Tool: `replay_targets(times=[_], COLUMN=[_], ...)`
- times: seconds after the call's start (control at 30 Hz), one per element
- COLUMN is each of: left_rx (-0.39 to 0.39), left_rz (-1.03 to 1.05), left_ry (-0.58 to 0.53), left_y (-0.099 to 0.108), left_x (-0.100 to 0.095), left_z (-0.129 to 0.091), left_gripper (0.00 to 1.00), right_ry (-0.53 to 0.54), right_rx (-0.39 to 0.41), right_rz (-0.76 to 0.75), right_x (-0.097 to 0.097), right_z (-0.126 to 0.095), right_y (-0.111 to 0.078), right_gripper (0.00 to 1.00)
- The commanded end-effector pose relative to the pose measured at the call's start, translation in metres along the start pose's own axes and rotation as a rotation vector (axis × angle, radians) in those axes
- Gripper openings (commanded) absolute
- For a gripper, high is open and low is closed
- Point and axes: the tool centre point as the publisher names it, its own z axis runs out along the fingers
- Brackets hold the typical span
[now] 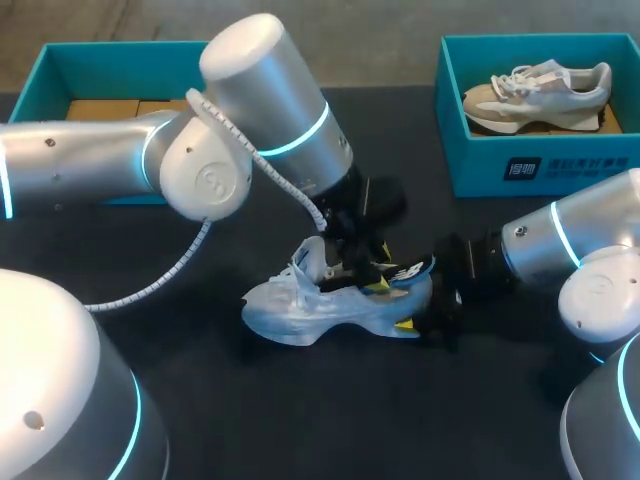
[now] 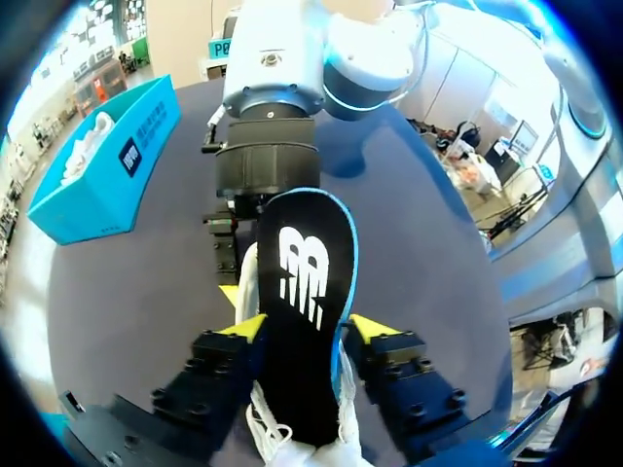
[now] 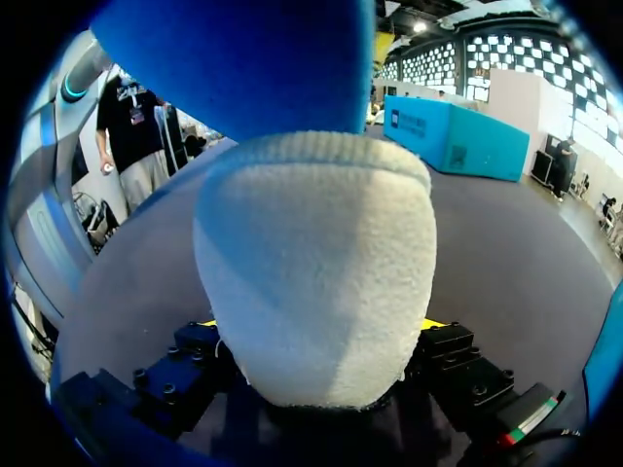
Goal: Take the shoe out of the shoebox, open the shoe tongue, remove and reinsert the insole, then place the shoe into the shoebox
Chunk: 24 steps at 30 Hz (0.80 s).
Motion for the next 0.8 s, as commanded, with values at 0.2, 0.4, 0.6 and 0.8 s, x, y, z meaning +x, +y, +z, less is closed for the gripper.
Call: replay_targets(times=[0.2, 0.4, 0.6, 0.8], left_rx=[0.032, 0.022, 0.009, 0.015], left_rz=[0.041, 0.068, 0.082, 0.105], left_ry=[-0.196, -0.374, -0.450, -0.498], left_y=[0.006, 0.009, 0.009, 0.005], left_x=[0.025, 0.030, 0.024, 0.021], left_z=[-0.006, -0.002, 0.005, 0.008], left_gripper=[0.80, 0.71, 0.73, 0.70], right_ry=[0.000, 0.000, 0.000, 0.000], right_rx=[0.006, 0.006, 0.006, 0.006], right_rz=[0.001, 0.001, 0.001, 0.001], right_x=[0.001, 0.001, 0.001, 0.001], right_z=[0.004, 0.004, 0.004, 0.004], right_y=[-0.001, -0.001, -0.001, -0.001], right_gripper=[0.00, 0.00, 0.00, 0.00])
